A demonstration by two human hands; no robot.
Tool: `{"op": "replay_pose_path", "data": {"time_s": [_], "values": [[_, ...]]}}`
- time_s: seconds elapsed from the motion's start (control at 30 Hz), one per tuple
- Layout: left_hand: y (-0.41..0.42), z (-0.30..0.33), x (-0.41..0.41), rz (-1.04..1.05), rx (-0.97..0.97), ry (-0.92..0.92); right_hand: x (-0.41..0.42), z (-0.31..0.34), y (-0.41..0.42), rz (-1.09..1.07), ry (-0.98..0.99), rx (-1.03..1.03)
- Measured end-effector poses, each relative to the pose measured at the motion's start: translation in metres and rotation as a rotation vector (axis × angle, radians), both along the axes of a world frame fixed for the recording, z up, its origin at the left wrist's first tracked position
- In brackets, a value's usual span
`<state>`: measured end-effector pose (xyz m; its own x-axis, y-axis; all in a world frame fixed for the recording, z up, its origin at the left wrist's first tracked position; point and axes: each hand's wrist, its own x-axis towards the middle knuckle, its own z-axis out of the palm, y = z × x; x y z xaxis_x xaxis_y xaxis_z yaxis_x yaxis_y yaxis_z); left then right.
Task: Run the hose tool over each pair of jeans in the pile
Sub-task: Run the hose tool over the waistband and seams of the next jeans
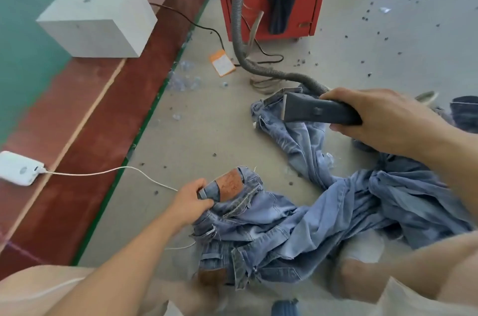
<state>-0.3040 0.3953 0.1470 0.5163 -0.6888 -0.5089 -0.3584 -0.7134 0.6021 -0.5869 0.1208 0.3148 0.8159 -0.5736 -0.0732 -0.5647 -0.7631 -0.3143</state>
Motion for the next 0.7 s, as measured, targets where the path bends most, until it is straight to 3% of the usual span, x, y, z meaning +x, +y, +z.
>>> {"op": "replay_pose_path", "data": {"time_s": [0.27, 0.33, 0.43, 0.47, 0.57, 0.63, 0.7], "values": [[-0.061, 0.036, 0.023, 0.679, -0.528, 0.278, -0.014, -0.003, -0.009, -0.071, -0.119, -0.01], [-0.065, 0.03, 0.032, 0.734, -0.534, 0.183, -0.016, -0.004, -0.014, -0.093, -0.143, 0.001], [-0.042, -0.006, 0.019, 0.331, -0.081, -0.308, -0.017, -0.007, -0.015, -0.118, -0.135, 0.004], [-0.032, -0.019, 0.005, 0.159, 0.077, -0.32, -0.016, -0.009, -0.015, -0.118, -0.124, 0.002], [-0.004, -0.065, -0.04, -0.368, 0.493, -0.117, -0.015, -0.012, -0.014, -0.087, -0.07, -0.012], [0.006, -0.083, -0.063, -0.571, 0.589, -0.092, -0.014, -0.014, -0.016, -0.071, -0.047, -0.016], [0.01, -0.09, -0.069, -0.612, 0.619, -0.102, -0.014, -0.015, -0.016, -0.071, -0.042, -0.02]]}}
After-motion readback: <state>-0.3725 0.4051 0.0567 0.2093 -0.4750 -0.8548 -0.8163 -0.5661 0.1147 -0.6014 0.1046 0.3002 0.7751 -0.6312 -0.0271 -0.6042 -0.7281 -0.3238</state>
